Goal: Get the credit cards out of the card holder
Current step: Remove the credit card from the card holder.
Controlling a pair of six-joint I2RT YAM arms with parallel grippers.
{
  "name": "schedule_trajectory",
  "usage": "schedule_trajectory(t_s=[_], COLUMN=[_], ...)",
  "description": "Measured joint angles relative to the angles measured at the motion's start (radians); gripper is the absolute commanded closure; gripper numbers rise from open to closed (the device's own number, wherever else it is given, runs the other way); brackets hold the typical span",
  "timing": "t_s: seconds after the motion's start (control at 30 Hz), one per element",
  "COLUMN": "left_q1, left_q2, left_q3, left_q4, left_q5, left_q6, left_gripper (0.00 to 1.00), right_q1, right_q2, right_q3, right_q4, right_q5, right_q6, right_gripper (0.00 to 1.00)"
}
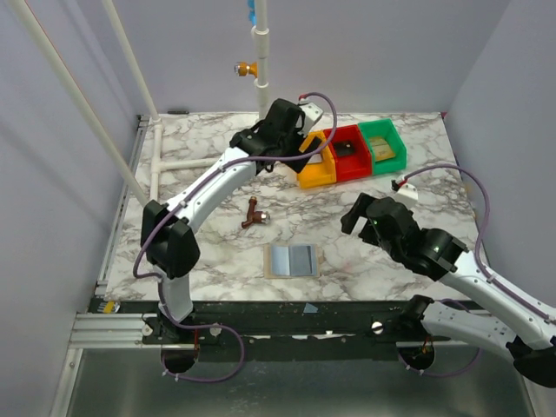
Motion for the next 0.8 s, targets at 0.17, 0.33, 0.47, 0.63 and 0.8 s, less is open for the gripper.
schedule_trajectory(t_s=[0.17, 0.33, 0.47, 0.63, 0.8], left_q1=[0.0, 0.0, -0.002, -0.02, -0.027], left_q2=[-0.195, -0.398, -0.526, -0.646, -0.755], left_q3=[-0.229, -0.481, -0.667, -0.847, -0.992], left_q4=[0.009, 0.035, 0.057, 0.085, 0.137], left_q5=[0.016, 0.049, 0.086, 0.134, 0.187], left_q6=[-0.134, -0.284, -0.389, -0.507, -0.603], left_gripper=[0.01, 0.01, 0.01, 0.01, 0.01], right_q1=[0.0, 0.0, 0.0, 0.0, 0.003], right_q2=[0.01, 0.04, 0.091, 0.16, 0.232], right_q3=[-0.029, -0.049, -0.068, -0.093, -0.109], right_q4=[0.04, 0.09, 0.134, 0.185, 0.239], right_q5=[-0.03, -0.066, -0.103, -0.155, -0.212], right_q6=[-0.007, -0.015, -0.021, -0.024, -0.023], right_gripper=[0.0, 0.0, 0.0, 0.0, 0.0])
